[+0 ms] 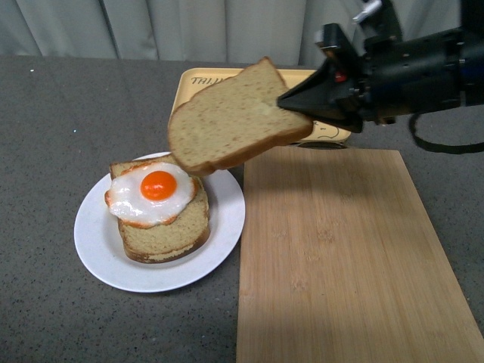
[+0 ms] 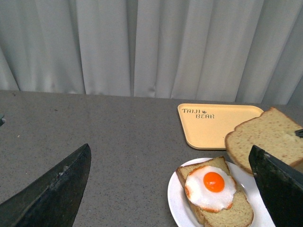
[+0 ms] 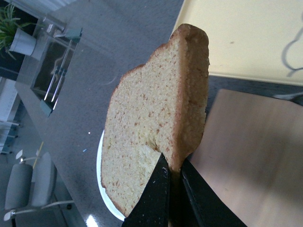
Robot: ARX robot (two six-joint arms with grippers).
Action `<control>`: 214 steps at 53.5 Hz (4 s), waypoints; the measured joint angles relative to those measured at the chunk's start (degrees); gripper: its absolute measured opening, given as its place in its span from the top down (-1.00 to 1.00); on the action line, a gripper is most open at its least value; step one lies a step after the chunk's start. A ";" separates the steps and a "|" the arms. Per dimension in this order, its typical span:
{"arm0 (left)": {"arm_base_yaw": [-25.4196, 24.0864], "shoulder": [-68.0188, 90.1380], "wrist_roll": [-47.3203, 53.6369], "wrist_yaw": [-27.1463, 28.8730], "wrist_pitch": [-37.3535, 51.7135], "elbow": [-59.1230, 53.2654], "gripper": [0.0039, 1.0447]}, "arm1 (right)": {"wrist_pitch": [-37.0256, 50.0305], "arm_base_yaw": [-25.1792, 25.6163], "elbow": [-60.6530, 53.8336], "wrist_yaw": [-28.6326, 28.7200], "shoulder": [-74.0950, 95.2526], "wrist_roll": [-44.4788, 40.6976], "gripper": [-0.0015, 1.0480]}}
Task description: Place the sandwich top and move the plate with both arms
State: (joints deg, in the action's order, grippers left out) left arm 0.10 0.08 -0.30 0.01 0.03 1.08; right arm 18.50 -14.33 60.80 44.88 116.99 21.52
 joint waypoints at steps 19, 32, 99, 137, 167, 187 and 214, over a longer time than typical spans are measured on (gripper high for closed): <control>0.00 0.00 0.00 0.00 0.00 0.00 -0.88 | -2.60 -8.26 7.21 -1.44 8.33 2.36 0.96; 0.02 0.00 -0.02 0.00 0.00 0.00 -0.88 | -4.22 -8.79 8.04 -2.78 10.34 2.29 0.96; 0.00 -0.04 0.00 -0.02 -0.04 0.00 -0.88 | 55.17 6.29 -52.43 -52.98 -33.35 -21.33 0.98; 0.00 -0.04 0.00 0.00 -0.04 0.00 -0.88 | 24.26 14.19 -59.82 -44.83 -72.17 -21.33 0.98; 0.00 -0.04 0.00 0.00 -0.04 0.00 -0.88 | 2.60 14.21 -60.54 -44.81 -95.97 -21.33 0.98; 0.00 -0.04 0.00 0.00 -0.04 0.00 -0.88 | -5.95 14.19 -60.57 -44.81 -104.61 -21.35 0.98; 0.00 -0.04 0.00 0.00 -0.04 0.00 -0.88 | -18.40 14.21 -60.52 -44.76 -116.74 -21.35 0.98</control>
State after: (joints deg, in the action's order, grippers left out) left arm 0.10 0.03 -0.30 0.01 -0.01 1.08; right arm 0.10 -0.12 0.27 0.12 0.25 0.16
